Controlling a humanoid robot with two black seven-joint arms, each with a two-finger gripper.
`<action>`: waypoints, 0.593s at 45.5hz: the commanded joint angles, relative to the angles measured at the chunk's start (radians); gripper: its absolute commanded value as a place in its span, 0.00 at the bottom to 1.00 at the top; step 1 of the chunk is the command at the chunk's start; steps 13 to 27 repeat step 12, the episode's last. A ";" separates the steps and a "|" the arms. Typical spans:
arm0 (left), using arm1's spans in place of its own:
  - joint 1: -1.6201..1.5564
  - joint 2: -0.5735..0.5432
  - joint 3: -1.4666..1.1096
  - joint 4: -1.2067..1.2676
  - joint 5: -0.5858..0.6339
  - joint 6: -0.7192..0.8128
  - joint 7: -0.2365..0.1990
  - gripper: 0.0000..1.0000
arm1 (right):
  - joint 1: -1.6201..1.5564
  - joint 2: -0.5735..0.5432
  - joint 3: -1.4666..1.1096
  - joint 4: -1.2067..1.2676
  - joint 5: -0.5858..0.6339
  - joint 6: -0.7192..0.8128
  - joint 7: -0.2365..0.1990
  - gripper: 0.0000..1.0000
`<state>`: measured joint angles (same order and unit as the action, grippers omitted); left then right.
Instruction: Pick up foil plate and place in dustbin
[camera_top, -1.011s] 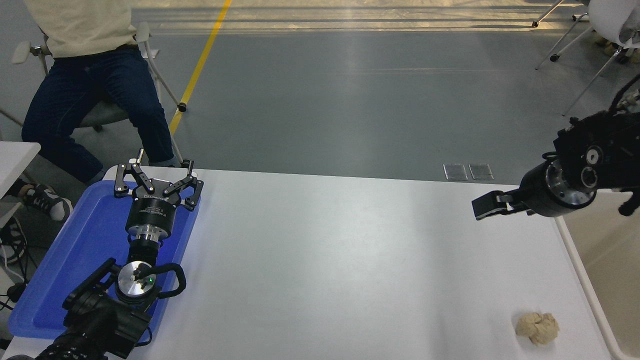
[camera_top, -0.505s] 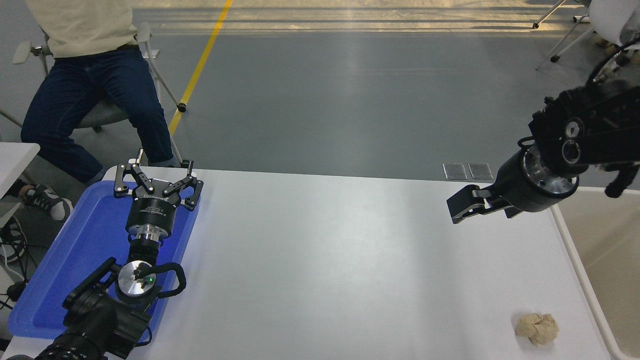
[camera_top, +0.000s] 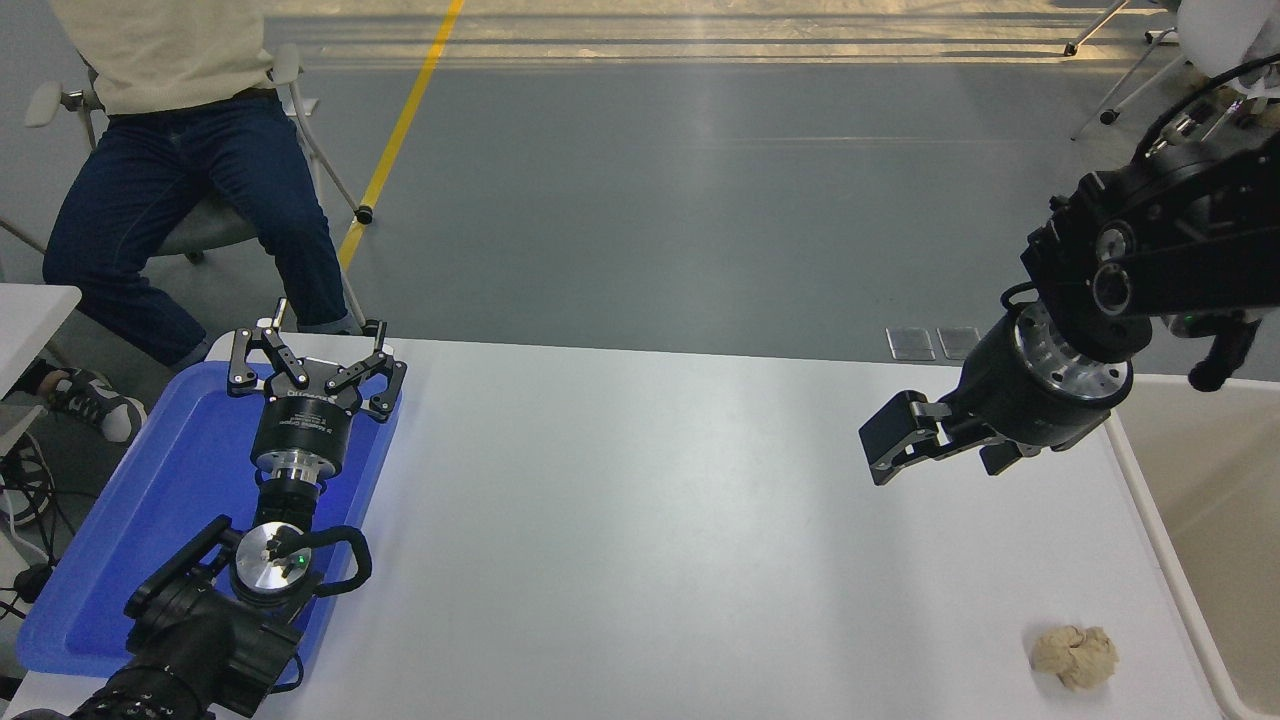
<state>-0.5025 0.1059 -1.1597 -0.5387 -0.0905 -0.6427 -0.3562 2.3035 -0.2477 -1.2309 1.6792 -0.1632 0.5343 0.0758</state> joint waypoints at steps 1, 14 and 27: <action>-0.001 0.000 0.000 0.000 0.000 0.000 0.000 1.00 | 0.001 0.007 -0.002 -0.001 0.010 0.004 0.001 1.00; -0.001 0.000 0.000 0.000 0.000 0.000 0.000 1.00 | 0.001 -0.001 -0.009 -0.004 0.016 0.000 0.002 1.00; -0.001 0.000 0.000 0.000 0.000 0.000 0.000 1.00 | 0.001 -0.001 -0.009 -0.004 0.016 0.000 0.002 1.00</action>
